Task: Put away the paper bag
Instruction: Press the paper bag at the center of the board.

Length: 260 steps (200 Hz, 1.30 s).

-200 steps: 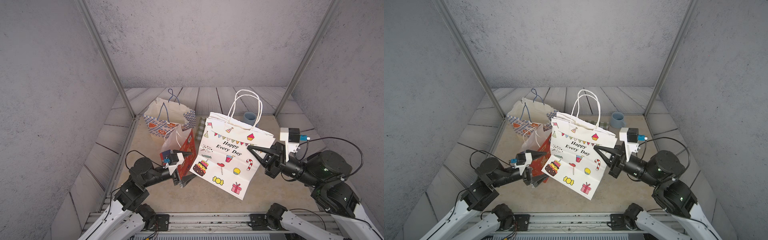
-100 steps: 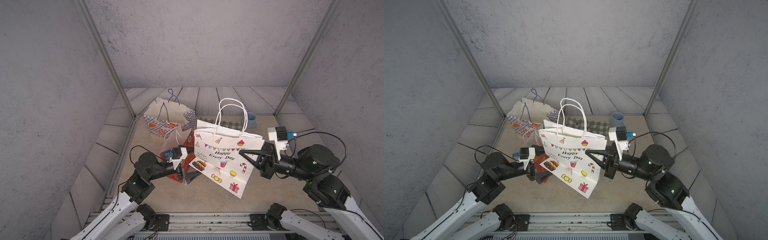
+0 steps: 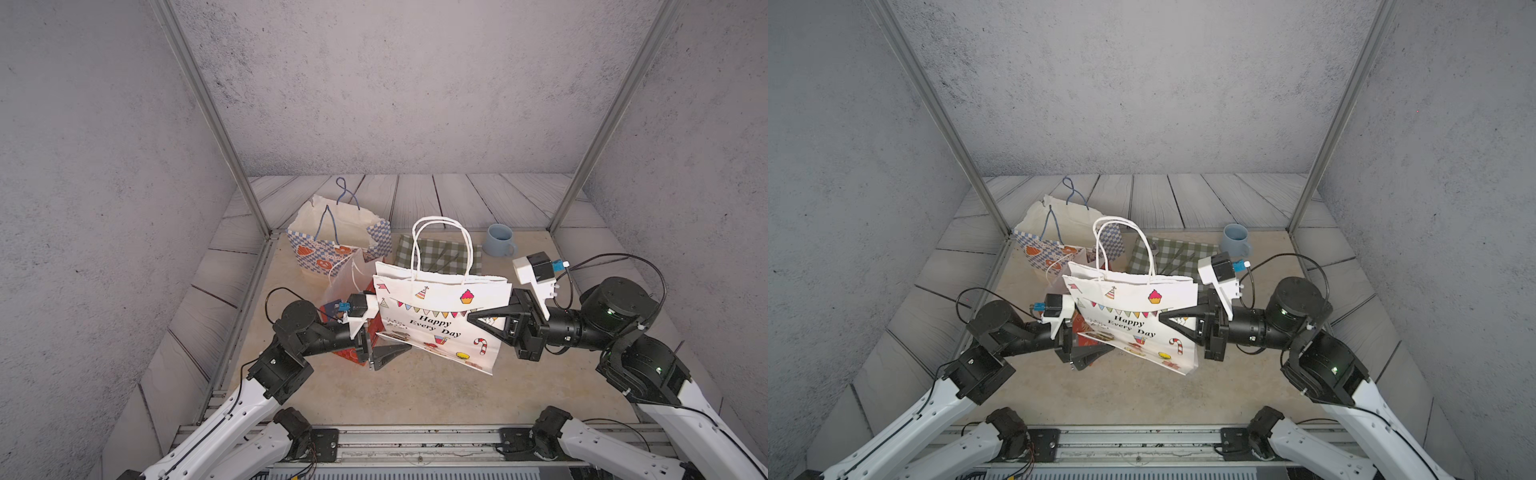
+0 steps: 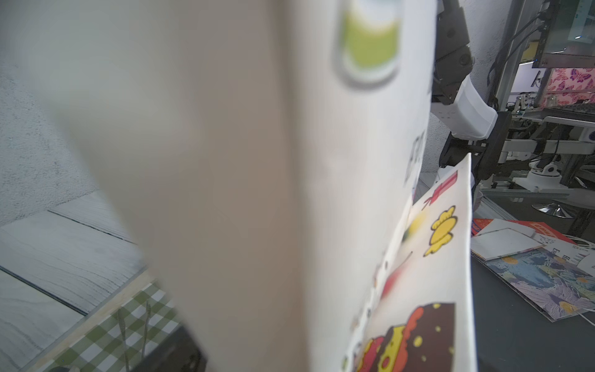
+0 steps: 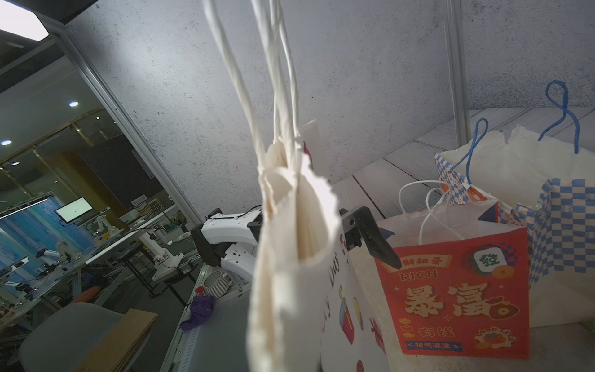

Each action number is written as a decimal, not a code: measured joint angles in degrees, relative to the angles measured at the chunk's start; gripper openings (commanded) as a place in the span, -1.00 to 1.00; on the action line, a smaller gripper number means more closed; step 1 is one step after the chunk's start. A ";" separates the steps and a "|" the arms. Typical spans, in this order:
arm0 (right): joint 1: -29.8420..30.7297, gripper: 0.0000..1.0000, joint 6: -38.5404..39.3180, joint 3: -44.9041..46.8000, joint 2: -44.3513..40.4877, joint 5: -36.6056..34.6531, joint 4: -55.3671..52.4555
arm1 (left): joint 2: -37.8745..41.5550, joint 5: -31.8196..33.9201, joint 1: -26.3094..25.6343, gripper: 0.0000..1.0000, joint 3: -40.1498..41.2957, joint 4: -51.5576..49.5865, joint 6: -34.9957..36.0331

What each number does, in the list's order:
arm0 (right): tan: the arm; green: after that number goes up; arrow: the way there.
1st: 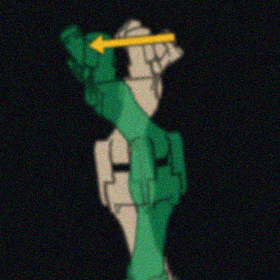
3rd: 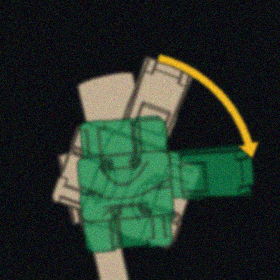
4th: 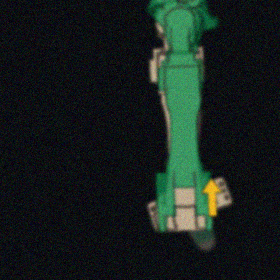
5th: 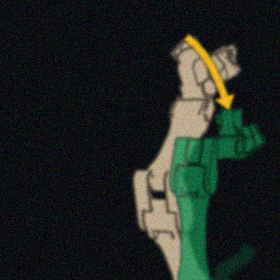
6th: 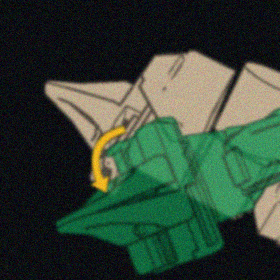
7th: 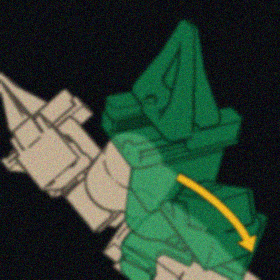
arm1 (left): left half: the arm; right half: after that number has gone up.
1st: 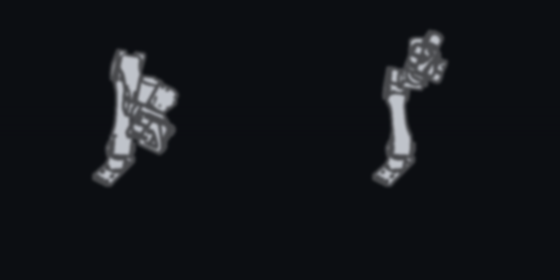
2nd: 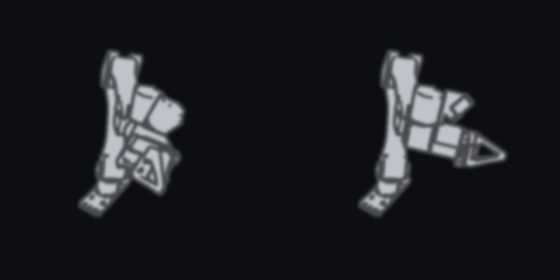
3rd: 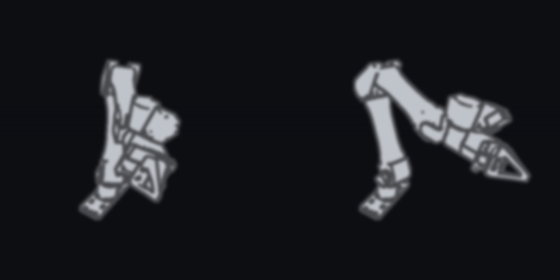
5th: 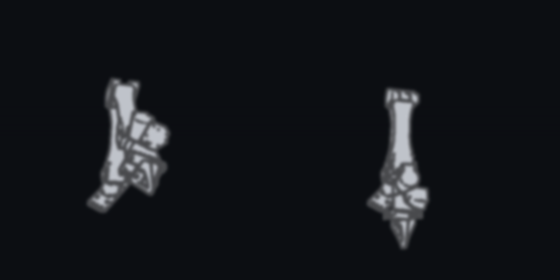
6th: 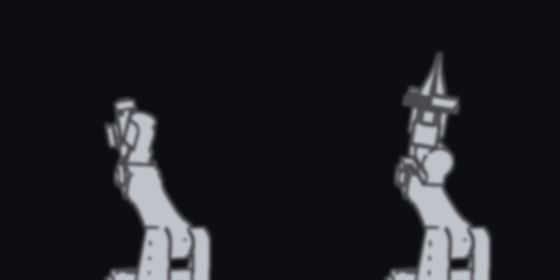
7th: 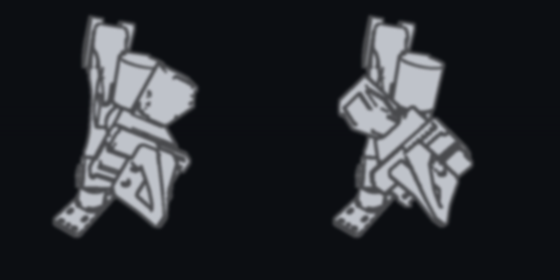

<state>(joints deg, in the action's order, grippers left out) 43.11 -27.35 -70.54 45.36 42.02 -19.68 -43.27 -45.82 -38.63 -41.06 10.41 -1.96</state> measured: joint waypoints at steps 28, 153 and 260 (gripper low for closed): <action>0.00 -1.00 0.39 -0.28 0.09 1.07 -0.09 | -1.79 -2.86 0.00 0.82 -1.25 0.74 -1.53; 0.00 -1.00 2.16 0.28 -4.98 -2.10 1.77 | -4.90 -9.77 0.76 0.74 -0.81 19.56 -20.37; 0.00 -1.00 -0.94 0.90 -3.54 -1.92 4.04 | -6.38 -16.35 0.92 -0.21 -1.51 19.87 -24.96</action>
<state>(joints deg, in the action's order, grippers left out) 43.11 -28.29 -69.65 41.82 40.10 -15.64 -49.65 -62.17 -37.71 -42.57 30.28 -26.92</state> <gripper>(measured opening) 0.045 0.437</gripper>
